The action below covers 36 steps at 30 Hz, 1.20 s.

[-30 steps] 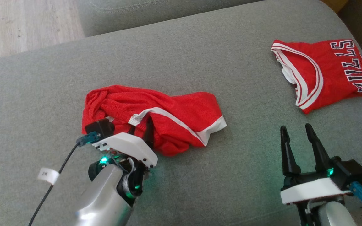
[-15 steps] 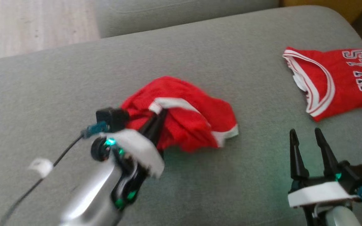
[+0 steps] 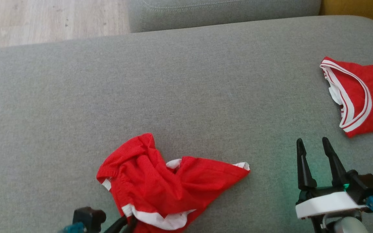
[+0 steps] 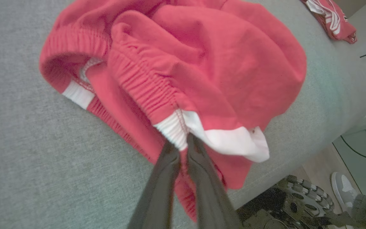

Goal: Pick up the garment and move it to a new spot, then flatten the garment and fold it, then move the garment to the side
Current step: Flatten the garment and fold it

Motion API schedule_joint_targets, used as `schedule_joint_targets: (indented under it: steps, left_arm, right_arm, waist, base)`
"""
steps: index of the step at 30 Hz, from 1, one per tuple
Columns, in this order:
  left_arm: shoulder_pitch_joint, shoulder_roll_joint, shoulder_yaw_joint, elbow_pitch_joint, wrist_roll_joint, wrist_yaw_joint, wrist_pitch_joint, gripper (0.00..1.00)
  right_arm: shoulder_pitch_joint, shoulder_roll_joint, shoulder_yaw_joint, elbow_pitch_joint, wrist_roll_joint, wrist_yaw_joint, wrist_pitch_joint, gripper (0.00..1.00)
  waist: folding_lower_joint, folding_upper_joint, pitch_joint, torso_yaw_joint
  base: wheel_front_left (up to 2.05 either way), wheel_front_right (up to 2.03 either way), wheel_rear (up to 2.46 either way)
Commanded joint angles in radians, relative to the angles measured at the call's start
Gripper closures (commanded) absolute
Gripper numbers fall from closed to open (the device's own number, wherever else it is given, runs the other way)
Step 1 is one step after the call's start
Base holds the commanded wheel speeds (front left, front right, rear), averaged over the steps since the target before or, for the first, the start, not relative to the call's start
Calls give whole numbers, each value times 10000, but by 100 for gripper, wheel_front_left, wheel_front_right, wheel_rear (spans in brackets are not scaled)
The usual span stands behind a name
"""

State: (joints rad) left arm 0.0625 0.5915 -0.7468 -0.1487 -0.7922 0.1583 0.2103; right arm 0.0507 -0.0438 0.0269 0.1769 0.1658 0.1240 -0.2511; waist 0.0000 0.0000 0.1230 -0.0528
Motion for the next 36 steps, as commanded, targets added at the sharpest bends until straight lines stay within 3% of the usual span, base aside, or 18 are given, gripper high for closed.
schedule_joint_targets:
  steps: [1, 4, 12, 24, 33, 34, 35, 36]
  left_arm:
    - [-276, -2, 301, -112, 140, 65, -307, 2]
    - [-76, -200, 320, -93, -110, 88, -418, 0]
    - [411, 237, 1270, -1397, -1441, 115, -351, 0]
    - [693, 164, 1919, -1157, -2367, 259, -488, 0]
    - [524, 33, 1895, -591, -2805, 32, -196, 0]
    - [488, -3, 1865, -497, -2815, -11, -185, 2]
    - [454, -31, 1834, -432, -2794, -53, -197, 16]
    - [432, -78, 1793, -412, -2808, -103, -189, 40]
  right_arm:
    - [-296, -64, 253, -217, -78, 67, -107, 0]
    - [-276, -64, 256, -161, -125, 67, -107, 0]
    - [-185, -64, 270, -134, -154, 67, -107, 0]
    - [-185, -64, 276, -177, -142, 67, -107, 0]
    - [-287, -64, 259, -221, -114, 67, -107, 0]
    - [-304, -64, 269, -220, -111, 67, -107, 0]
    - [-320, -64, 278, -221, -107, 67, -107, 0]
    - [-332, -64, 275, -221, -106, 67, -107, 0]
  waist:
    - [0, 0, -53, 11]
    - [0, 0, -167, 5]
    - [0, 0, -377, -84]
    - [0, 0, -301, -454]
    - [0, 0, -71, -535]
    - [0, 0, -55, -551]
    - [0, 0, -40, -568]
    - [0, 0, -31, -581]
  base:
    - [0, 0, 0]
    - [0, 0, 0]
    - [0, 0, 0]
    - [0, 0, 0]
    - [0, 0, 0]
    - [0, 0, 0]
    - [0, 0, 0]
    - [0, 0, 0]
